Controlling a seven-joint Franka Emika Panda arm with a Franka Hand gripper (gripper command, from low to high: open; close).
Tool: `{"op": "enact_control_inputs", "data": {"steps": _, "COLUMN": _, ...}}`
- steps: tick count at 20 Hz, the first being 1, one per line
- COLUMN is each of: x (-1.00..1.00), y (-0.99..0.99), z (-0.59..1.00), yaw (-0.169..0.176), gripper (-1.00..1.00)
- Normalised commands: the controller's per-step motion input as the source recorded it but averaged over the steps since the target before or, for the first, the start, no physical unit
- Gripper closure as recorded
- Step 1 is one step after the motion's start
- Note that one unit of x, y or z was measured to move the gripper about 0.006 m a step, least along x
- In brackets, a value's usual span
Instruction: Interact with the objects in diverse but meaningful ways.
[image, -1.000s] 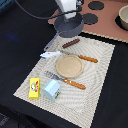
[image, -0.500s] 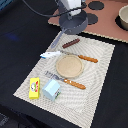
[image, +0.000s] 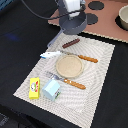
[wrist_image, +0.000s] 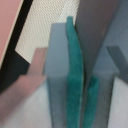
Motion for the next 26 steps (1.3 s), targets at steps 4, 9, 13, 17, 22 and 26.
{"op": "enact_control_inputs", "data": {"steps": 4, "x": 0.76, "y": 0.52, "z": 0.39, "yaw": -0.001, "gripper": 1.0}}
{"op": "enact_control_inputs", "data": {"steps": 9, "x": 0.83, "y": 0.55, "z": 0.47, "yaw": 0.0, "gripper": 1.0}}
{"op": "enact_control_inputs", "data": {"steps": 13, "x": 0.83, "y": 0.54, "z": 0.47, "yaw": 0.0, "gripper": 1.0}}
{"op": "enact_control_inputs", "data": {"steps": 17, "x": 0.8, "y": 0.52, "z": 0.44, "yaw": 0.0, "gripper": 1.0}}
{"op": "enact_control_inputs", "data": {"steps": 22, "x": 0.75, "y": 0.49, "z": 0.41, "yaw": 0.0, "gripper": 1.0}}
{"op": "enact_control_inputs", "data": {"steps": 26, "x": 0.55, "y": 0.44, "z": 0.19, "yaw": -0.037, "gripper": 1.0}}
